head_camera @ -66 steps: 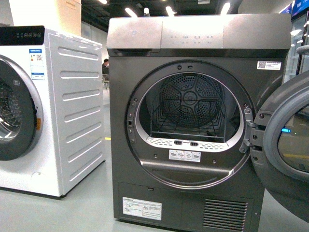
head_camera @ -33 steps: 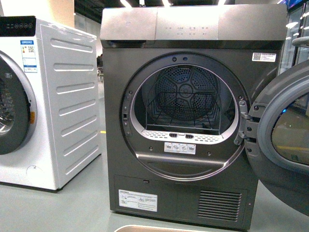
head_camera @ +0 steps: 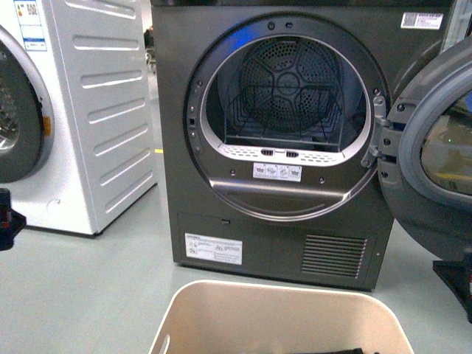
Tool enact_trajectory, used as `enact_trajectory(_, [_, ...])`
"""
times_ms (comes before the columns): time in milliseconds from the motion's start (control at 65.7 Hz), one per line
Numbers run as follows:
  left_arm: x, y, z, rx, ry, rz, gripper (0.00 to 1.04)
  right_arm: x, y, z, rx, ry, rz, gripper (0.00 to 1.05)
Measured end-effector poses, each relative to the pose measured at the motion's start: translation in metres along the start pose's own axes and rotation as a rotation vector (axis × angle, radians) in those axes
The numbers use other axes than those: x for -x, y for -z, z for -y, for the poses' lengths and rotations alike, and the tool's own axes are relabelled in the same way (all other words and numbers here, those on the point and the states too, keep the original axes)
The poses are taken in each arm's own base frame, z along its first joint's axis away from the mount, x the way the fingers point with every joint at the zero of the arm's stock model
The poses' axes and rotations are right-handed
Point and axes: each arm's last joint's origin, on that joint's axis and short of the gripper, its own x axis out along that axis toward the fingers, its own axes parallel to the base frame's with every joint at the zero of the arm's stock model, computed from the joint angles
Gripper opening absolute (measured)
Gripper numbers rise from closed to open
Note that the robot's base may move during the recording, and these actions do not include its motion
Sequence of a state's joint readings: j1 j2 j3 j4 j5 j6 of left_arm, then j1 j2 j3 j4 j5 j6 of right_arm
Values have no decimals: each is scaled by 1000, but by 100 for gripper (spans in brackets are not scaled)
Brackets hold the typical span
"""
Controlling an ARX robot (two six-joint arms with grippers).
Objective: Move hamper under clothes hanger
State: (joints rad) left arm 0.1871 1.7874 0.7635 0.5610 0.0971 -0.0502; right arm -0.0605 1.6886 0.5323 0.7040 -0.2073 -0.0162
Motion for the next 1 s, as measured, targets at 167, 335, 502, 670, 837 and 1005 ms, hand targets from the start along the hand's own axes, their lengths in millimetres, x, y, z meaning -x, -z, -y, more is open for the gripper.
enact_trajectory(167, [-48, 23, 32, -45, 59, -112, 98, -53, 18, -1, 36, 45, -102, 97])
enact_trajectory(335, [-68, 34, 67, -120, 96, -184, 98, -78, 30, -3, 62, 78, -143, 97])
enact_trajectory(502, [-78, 42, 90, -202, 114, -241, 98, -87, 44, 0, 93, 100, -166, 97])
enact_trajectory(670, [-89, 41, 110, -231, 125, -258, 98, -94, 53, 5, 110, 116, -181, 97])
enact_trajectory(837, [-95, 52, 129, -242, 132, -310, 98, -99, 65, 9, 130, 124, -211, 97])
enact_trajectory(1005, [-101, 70, 151, -249, 130, -355, 98, -105, 76, 11, 131, 132, -233, 97])
